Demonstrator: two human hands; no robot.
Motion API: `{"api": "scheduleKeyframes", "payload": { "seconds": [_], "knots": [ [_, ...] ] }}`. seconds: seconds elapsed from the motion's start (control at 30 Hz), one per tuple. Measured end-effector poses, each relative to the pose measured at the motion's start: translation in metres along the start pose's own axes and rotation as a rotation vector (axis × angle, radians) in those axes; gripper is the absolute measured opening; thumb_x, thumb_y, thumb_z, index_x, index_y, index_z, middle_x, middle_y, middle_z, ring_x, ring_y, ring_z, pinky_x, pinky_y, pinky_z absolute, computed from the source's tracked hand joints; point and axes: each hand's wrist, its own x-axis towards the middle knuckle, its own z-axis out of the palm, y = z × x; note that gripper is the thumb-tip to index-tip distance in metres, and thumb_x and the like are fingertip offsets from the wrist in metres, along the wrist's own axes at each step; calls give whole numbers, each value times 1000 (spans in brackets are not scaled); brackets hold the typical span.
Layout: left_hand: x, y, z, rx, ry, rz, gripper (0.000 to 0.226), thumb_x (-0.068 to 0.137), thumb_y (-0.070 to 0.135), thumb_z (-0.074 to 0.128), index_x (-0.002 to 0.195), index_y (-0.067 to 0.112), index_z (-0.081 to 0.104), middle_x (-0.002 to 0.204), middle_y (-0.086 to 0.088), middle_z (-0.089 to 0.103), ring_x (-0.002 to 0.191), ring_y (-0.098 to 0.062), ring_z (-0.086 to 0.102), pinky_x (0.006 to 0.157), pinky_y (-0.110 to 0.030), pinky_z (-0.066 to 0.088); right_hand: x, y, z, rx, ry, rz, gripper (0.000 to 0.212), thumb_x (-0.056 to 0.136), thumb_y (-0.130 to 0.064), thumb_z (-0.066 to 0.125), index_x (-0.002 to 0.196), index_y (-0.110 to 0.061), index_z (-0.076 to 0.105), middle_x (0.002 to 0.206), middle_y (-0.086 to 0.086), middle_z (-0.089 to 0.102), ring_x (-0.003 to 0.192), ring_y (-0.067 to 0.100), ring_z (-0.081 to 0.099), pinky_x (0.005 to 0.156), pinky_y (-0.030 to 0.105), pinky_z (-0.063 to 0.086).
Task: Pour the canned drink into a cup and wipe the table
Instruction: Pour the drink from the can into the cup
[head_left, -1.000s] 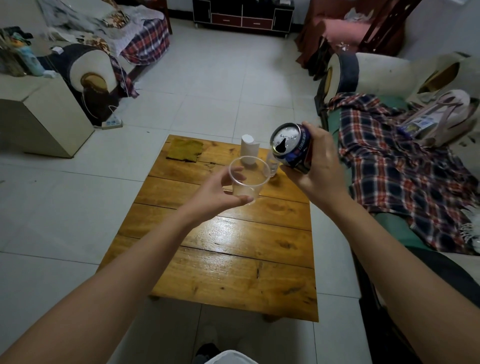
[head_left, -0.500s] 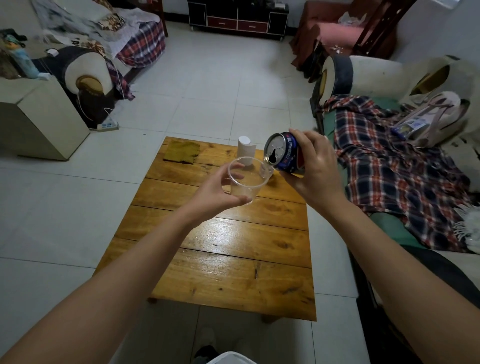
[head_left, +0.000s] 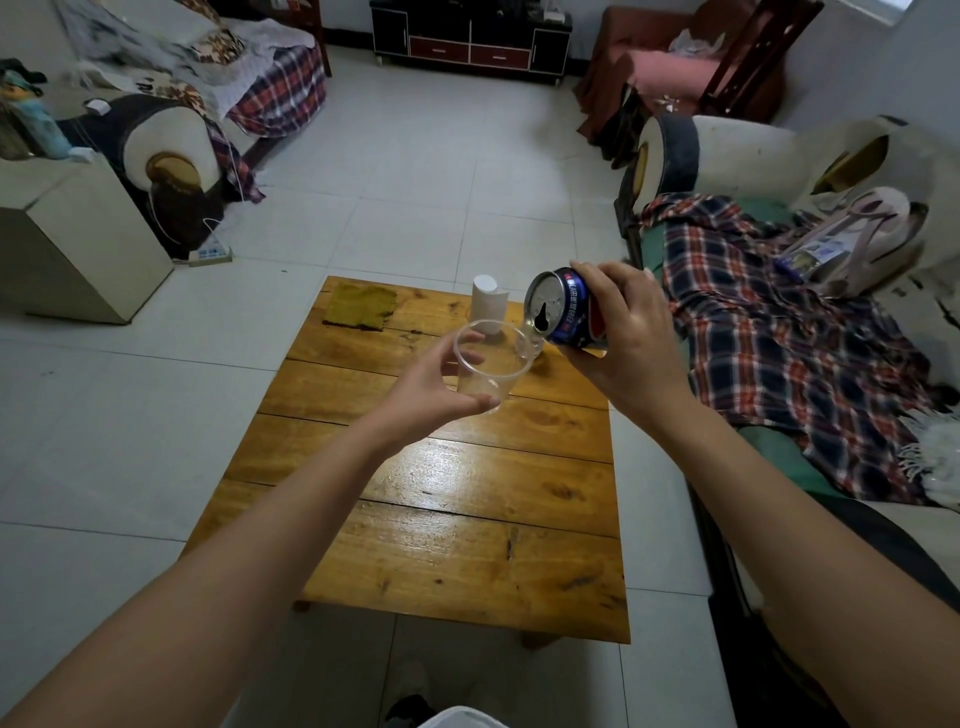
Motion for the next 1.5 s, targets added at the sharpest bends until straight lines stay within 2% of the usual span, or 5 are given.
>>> {"api": "scheduleKeyframes", "payload": {
  "seconds": [0.33,0.53,0.83,1.4,1.5],
  "knots": [
    [7,-14,1,6,9,-38,68,68,12,78,126,24,45,115,1,55,100,-3,52,80,-24,49,2,1,0,-14,-11,-8,78,66,-17,78,131,-22,35,120,14,49,107,28,43,95,37,35],
    [10,-16,2,11,14,-34,68,68,14,79,126,25,45,115,2,55,99,0,52,80,-23,49,3,3,1,-33,-43,-8,75,68,-19,77,131,-22,37,121,15,51,110,33,47,105,37,19],
    [13,-18,1,9,15,-32,68,68,15,79,126,26,45,113,5,55,99,2,51,79,-22,50,7,5,4,-51,-49,-14,76,66,-20,79,130,-21,39,121,15,51,112,32,46,107,51,27],
    [20,-22,2,10,21,-44,68,67,16,80,125,27,45,114,4,55,101,-3,52,86,-30,50,15,4,4,-46,-28,-37,77,65,-17,79,130,-21,38,121,16,51,113,29,42,108,51,25],
    [20,-22,2,5,22,-46,69,67,17,80,126,27,45,116,3,56,103,-7,52,83,-26,49,16,3,5,-41,-22,-44,76,65,-15,78,130,-21,39,120,15,51,113,26,40,109,52,24]
  ]
}}
